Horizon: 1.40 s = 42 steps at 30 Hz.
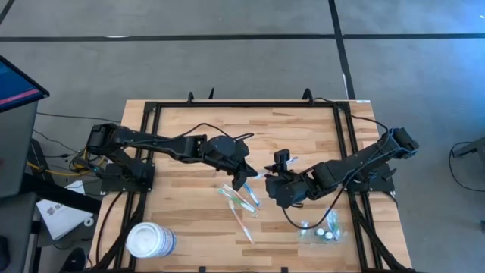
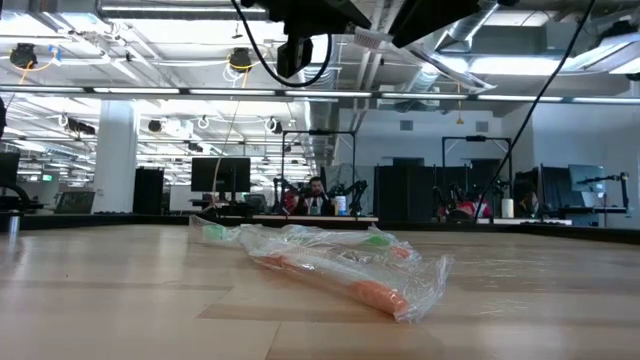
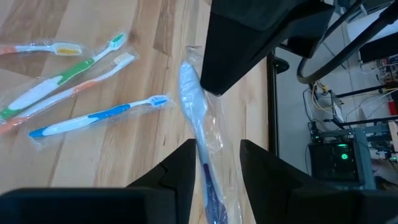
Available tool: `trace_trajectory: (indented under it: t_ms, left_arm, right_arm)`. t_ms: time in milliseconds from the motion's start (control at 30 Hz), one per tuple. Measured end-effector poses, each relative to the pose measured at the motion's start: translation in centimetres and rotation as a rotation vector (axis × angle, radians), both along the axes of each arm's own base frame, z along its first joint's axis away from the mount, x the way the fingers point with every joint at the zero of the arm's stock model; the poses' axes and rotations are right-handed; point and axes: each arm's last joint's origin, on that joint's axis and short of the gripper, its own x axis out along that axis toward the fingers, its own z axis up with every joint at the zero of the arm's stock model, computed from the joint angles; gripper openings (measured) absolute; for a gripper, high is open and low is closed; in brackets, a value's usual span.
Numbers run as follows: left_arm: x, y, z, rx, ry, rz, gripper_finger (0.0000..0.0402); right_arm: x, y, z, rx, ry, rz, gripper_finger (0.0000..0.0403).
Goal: Pick & Place toothbrushing station
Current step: Put the purple toothbrush into the transparent organizer
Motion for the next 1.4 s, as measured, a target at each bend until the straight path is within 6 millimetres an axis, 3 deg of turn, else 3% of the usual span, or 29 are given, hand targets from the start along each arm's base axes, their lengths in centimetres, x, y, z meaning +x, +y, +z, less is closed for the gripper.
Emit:
trace_trajectory:
  t_ms: [700,900,1100,1400]
  left_arm:
    - [0.0,0.0,0.1,-0.003,-0.009,-0.005,0.0001]
    - [0.0,0.0,0.1,-0.003,-0.01,-0.006,0.0001]
    - [0.1,0.0,0.2,-0.003,-0.022,-0.005,0.0001]
    - [0.1,0.0,0.2,0.037,-0.028,-0.029,0.0001]
  right_arm:
    - [0.5,-1.1,-0.1,0.045,0.013,-0.014,0.0113]
    - [0.5,-1.1,-0.1,0.065,0.021,0.0,0.0078]
    - [0.4,-0.9,-0.3,0.084,0.034,0.014,0.0012]
    - [0.5,-0.9,-0.3,0.123,0.038,0.026,0.0007]
